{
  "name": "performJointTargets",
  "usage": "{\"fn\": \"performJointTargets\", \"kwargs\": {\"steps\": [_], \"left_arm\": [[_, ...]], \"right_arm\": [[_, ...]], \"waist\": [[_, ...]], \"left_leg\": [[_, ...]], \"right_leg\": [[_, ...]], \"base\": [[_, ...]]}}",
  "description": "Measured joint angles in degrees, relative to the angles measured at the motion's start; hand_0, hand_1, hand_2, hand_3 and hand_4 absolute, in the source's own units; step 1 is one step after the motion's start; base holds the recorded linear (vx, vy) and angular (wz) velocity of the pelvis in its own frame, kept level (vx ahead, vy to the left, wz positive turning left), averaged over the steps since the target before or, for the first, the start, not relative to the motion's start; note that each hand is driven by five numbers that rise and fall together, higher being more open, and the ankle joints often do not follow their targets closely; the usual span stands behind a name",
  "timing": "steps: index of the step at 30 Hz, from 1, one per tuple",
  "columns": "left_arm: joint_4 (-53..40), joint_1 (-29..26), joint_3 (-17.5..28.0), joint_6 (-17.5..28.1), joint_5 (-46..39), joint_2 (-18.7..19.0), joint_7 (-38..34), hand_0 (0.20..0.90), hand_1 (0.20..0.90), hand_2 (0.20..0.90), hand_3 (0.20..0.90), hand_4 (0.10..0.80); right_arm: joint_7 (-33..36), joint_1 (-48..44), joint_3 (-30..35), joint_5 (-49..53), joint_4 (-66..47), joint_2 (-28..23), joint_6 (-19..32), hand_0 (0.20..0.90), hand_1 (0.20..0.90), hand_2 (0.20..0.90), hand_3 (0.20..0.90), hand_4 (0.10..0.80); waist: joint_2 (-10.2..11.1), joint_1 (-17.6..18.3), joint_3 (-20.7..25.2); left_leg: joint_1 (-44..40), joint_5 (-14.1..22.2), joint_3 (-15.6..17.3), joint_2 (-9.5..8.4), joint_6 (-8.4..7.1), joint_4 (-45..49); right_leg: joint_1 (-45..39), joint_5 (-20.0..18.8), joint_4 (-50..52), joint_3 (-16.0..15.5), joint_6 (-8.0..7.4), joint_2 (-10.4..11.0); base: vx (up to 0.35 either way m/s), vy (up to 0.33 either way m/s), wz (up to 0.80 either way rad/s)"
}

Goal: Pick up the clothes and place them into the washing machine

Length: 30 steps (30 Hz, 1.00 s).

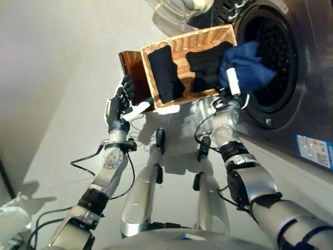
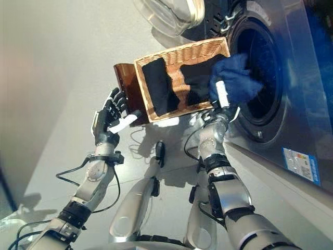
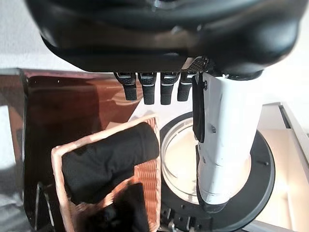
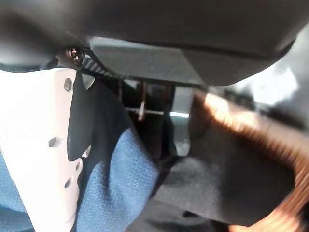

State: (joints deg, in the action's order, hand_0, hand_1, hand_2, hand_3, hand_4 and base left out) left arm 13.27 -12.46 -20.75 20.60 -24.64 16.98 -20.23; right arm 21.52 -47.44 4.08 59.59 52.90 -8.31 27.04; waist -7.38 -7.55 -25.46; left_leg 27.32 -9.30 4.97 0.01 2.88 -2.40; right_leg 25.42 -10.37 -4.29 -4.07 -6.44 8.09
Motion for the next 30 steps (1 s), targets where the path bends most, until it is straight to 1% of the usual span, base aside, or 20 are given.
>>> {"fn": "performJointTargets", "kwargs": {"steps": [2, 8, 13, 15, 18, 19, 20, 21, 23, 24, 25, 26, 27, 28, 30], "left_arm": [[0.0, 0.4, -0.4, 0.1, 0.0, -0.1, 0.4, 0.9, 0.9, 0.9, 0.9, 0.8], [0.0, 0.4, -0.8, 0.1, 0.1, -0.2, 1.5, 0.9, 0.9, 0.9, 0.9, 0.8], [0.0, 0.4, -0.8, 0.1, 0.1, -0.2, 1.5, 0.9, 0.9, 0.9, 0.9, 0.8], [0.0, 0.6, -0.8, 0.1, 0.1, -0.3, 1.6, 0.9, 0.9, 0.9, 0.9, 0.8], [-0.1, 1.4, -0.7, 0.1, 0.0, -0.3, 2.9, 0.9, 0.9, 0.9, 0.9, 0.8], [-0.6, 2.1, -0.7, 0.4, -0.2, -0.3, 3.4, 0.9, 0.9, 0.9, 0.9, 0.8], [-0.8, 2.8, -0.7, 0.7, -0.9, -0.2, 4.2, 0.9, 0.9, 0.9, 0.9, 0.8], [-1.4, 3.4, -0.8, 0.7, -1.1, -0.2, 4.7, 0.9, 0.9, 0.9, 0.9, 0.8], [-3.1, 6.0, -0.6, 1.2, -1.9, 1.0, 6.4, 0.9, 0.9, 0.9, 0.9, 0.8], [-3.7, 6.7, -0.6, 1.2, -2.0, 1.6, 6.7, 0.9, 0.9, 0.9, 0.9, 0.8], [-4.8, 8.7, 0.0, 1.7, -2.3, 2.5, 6.7, 0.9, 0.9, 0.9, 0.9, 0.8], [-5.1, 10.5, 1.1, 2.2, -2.8, 3.2, 6.7, 0.9, 0.9, 0.9, 0.9, 0.8], [-5.1, 10.8, 1.6, 2.2, -3.0, 3.2, 6.8, 0.9, 0.9, 0.9, 0.9, 0.8], [-5.1, 11.5, 2.2, 2.3, -3.3, 3.2, 6.6, 0.9, 0.9, 0.9, 0.9, 0.8], [-5.1, 11.8, 2.5, 2.3, -3.6, 3.2, 6.6, 0.9, 0.9, 0.9, 0.9, 0.8]], "right_arm": [[-0.1, -1.4, 0.5, 2.4, 0.3, -0.2, 0.8, 0.2, 0.2, 0.2, 0.2, 0.3], [-0.2, -2.4, 0.1, 2.8, 0.3, -1.7, 1.3, 0.2, 0.2, 0.2, 0.2, 0.3], [-0.3, -3.0, 0.5, 2.9, 1.0, -1.7, 1.7, 0.2, 0.2, 0.2, 0.2, 0.3], [-0.2, -5.3, 2.6, 4.7, 3.0, -2.1, 1.8, 0.2, 0.2, 0.2, 0.2, 0.3], [0.4, -8.3, 6.5, 6.2, 3.2, -4.8, 2.1, 0.2, 0.2, 0.2, 0.2, 0.3], [1.3, -10.2, 8.5, 6.5, 3.3, -6.9, 2.3, 0.2, 0.2, 0.2, 0.2, 0.3], [2.2, -12.0, 9.8, 6.9, 4.0, -9.9, 3.0, 0.2, 0.2, 0.2, 0.2, 0.3], [2.8, -13.5, 10.1, 7.2, 5.0, -12.2, 3.0, 0.2, 0.2, 0.2, 0.2, 0.3], [6.2, -18.5, 10.6, 7.2, 8.2, -23.4, 3.2, 0.2, 0.2, 0.2, 0.2, 0.3], [7.2, -19.5, 10.3, 7.3, 8.6, -25.7, 3.1, 0.2, 0.2, 0.2, 0.2, 0.3], [9.0, -21.9, 9.5, 6.5, 8.8, -30.1, 3.3, 0.2, 0.2, 0.2, 0.2, 0.3], [10.6, -24.8, 7.9, 4.9, 8.5, -35.2, 3.8, 0.233, 0.233, 0.233, 0.233, 0.324], [10.8, -25.5, 6.9, 5.0, 8.8, -36.7, 4.0, 0.724, 0.724, 0.724, 0.724, 0.675], [11.6, -25.1, 5.4, 3.5, 8.6, -37.0, 5.6, 0.9, 0.9, 0.9, 0.9, 0.8], [12.9, -25.4, 4.5, 3.4, 6.8, -37.5, 5.5, 0.9, 0.9, 0.9, 0.9, 0.8]], "waist": [[-0.6, -0.5, 0.0], [-0.9, -0.9, 0.0], [-1.2, -1.1, 0.1], [-2.2, -1.1, 0.2], [-5.0, -1.4, 0.3], [-6.5, -1.8, 0.6], [-7.8, -2.7, 0.7], [-8.6, -3.2, 1.2], [-11.6, -5.4, 2.0], [-12.0, -5.9, 2.3], [-12.8, -6.3, 3.0], [-13.6, -6.5, 3.6], [-13.9, -7.0, 3.8], [-14.2, -7.4, 4.0], [-15.2, -7.3, 4.8]], "left_leg": [[0.0, 0.0, 0.0, -0.02, 0.0, 0.0], [0.0, 0.0, 0.0, -0.08, -0.01, 0.0], [0.0, -0.2, -0.2, -0.29, -0.15, -0.1], [0.0, -0.4, -0.5, -0.64, -0.41, -0.1], [0.1, -0.4, -0.6, -1.17, -0.35, -0.6], [0.2, -0.8, -0.7, -1.5, 0.06, -1.1], [0.0, -1.0, -0.7, -1.82, -0.01, -1.9], [0.4, -1.3, -0.7, -2.08, -0.05, -2.1], [0.9, -1.4, -0.7, -3.37, 0.0, -2.1], [1.3, -1.4, -0.7, -3.64, 0.01, -2.1], [1.9, -1.4, -0.6, -4.35, 0.02, -2.1], [2.2, -1.5, -0.6, -5.4, 0.12, -2.1], [2.3, -1.7, -0.5, -5.8, 0.14, -2.1], [2.5, -1.7, -0.6, -6.47, 0.13, -2.1], [2.6, -1.7, -0.6, -7.67, 0.15, -2.1]], "right_leg": [[0.1, 0.0, 0.0, 0.2, -0.03, 0.0], [0.2, 0.0, 0.0, 0.1, -0.03, 0.1], [0.2, -0.1, 0.0, 0.1, -0.1, 0.3], [0.1, -0.1, 0.0, 0.0, -0.29, 0.6], [0.2, -0.4, -0.1, 0.0, -0.74, 1.2], [0.4, -0.5, -0.4, -0.1, -1.0, 1.5], [0.6, -0.6, -0.4, 0.0, -1.18, 1.8], [1.0, -0.7, -0.4, -0.1, -1.44, 2.1], [1.5, -0.5, -0.4, 0.0, -2.27, 3.5], [2.0, -0.5, -0.3, 0.0, -2.47, 3.7], [2.5, -0.7, -0.4, 0.3, -3.08, 4.5], [3.1, -0.7, -0.4, 0.7, -3.78, 5.6], [3.4, -0.8, -0.4, 1.1, -4.11, 6.0], [3.9, -0.8, -0.4, 1.8, -4.56, 6.8], [4.2, -0.7, -0.4, 2.1, -5.18, 7.7]], "base": [[0.009, 0.008, -0.06], [0.012, 0.02, 0.0], [0.012, 0.011, 0.01], [0.009, 0.015, 0.06], [0.022, 0.029, 0.06], [0.021, 0.061, 0.05], [0.021, 0.063, 0.06], [0.024, 0.097, 0.07], [0.029, 0.095, 0.12], [0.03, 0.058, 0.08], [0.06, 0.085, 0.05], [0.059, 0.084, 0.02], [0.048, 0.082, -0.06], [0.027, 0.039, -0.1], [0.102, 0.05, 0.02]]}}
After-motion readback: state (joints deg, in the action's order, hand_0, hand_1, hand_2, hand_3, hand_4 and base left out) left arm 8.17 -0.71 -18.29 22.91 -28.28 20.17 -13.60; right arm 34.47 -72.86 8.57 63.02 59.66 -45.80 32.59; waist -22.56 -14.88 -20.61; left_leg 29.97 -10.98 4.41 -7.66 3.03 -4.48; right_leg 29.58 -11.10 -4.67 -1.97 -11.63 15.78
